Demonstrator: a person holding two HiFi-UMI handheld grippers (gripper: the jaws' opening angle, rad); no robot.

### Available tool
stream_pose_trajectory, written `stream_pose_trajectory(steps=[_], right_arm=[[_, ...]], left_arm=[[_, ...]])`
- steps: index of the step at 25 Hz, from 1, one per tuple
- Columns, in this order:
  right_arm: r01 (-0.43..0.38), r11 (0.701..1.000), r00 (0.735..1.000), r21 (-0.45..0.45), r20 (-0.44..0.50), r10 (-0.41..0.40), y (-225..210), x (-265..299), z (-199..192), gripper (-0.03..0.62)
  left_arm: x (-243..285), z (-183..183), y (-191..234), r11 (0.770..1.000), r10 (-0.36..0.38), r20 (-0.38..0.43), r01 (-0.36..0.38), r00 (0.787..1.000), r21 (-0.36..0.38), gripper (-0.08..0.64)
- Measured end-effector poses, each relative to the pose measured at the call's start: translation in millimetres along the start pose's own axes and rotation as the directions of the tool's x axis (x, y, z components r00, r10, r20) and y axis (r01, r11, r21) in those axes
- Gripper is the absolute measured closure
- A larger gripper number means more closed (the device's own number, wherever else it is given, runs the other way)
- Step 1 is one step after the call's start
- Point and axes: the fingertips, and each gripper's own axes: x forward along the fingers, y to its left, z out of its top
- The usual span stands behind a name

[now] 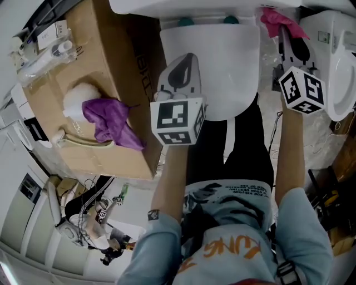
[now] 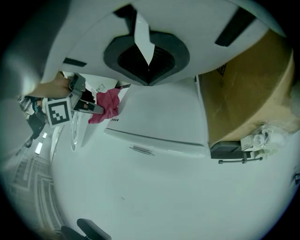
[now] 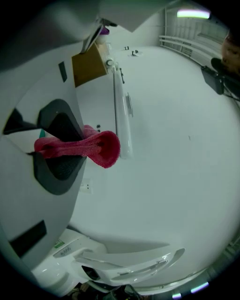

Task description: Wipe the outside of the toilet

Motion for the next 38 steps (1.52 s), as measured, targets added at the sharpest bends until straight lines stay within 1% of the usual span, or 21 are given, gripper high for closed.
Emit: stream_pose_trajectory(steps=[3, 6, 9, 13, 18, 20, 22, 24, 26, 30, 35, 38], right_arm=[[-0.104, 0.991, 0.994, -0.087, -0.042, 0.101, 44, -4, -14, 0.505], [-0.223, 0.965, 0.974, -0.138, -0.078, 0.214, 101, -2, -24, 0.503], [-0.341, 0.927, 0.940, -0.155, -0.091, 0.330, 163, 5, -28, 0.503], [-0.477, 0.862, 0.879, -0.173, -0.096, 0.467, 237, 21, -29, 0.503], [-0.576, 0.796, 0.817, -0.185, -0.110, 0.565, 300, 41, -35, 0.503], [-0.599, 0.776, 0.800, -0.199, -0.123, 0.587, 316, 49, -39, 0.503], [-0.611, 0.765, 0.791, -0.203, -0.133, 0.597, 327, 58, -44, 0.503], [-0.611, 0.765, 0.791, -0.201, -0.141, 0.595, 334, 70, -50, 0.503], [-0.603, 0.774, 0.798, -0.192, -0.147, 0.585, 336, 82, -55, 0.503], [-0.567, 0.806, 0.823, -0.170, -0.158, 0.545, 329, 104, -65, 0.505], [-0.502, 0.857, 0.862, -0.115, -0.146, 0.485, 304, 114, -65, 0.505], [-0.484, 0.870, 0.872, -0.094, -0.143, 0.469, 292, 113, -66, 0.506]], left_arm=[[-7, -8, 22, 0.998, 0.048, -0.004, -0.048, 0.999, -0.042, 0.534], [-16, -15, 43, 0.994, 0.079, -0.002, -0.079, 0.997, -0.070, 0.534], [-27, -24, 60, 0.990, 0.104, 0.000, -0.103, 0.995, -0.098, 0.534], [-38, -40, 75, 0.984, 0.122, 0.000, -0.121, 0.993, -0.129, 0.534], [-50, -56, 88, 0.975, 0.145, 0.001, -0.143, 0.989, -0.170, 0.534], [-54, -61, 94, 0.971, 0.155, -0.001, -0.153, 0.988, -0.183, 0.534], [-59, -66, 101, 0.966, 0.168, -0.004, -0.165, 0.986, -0.197, 0.534], [-62, -70, 107, 0.962, 0.179, -0.009, -0.177, 0.984, -0.206, 0.534], [-64, -73, 112, 0.960, 0.183, -0.013, -0.182, 0.983, -0.213, 0.534], [-62, -76, 115, 0.959, 0.183, -0.014, -0.182, 0.983, -0.219, 0.534], [-58, -75, 110, 0.961, 0.172, -0.013, -0.171, 0.985, -0.218, 0.534], [-58, -74, 109, 0.961, 0.178, -0.015, -0.178, 0.984, -0.214, 0.534]])
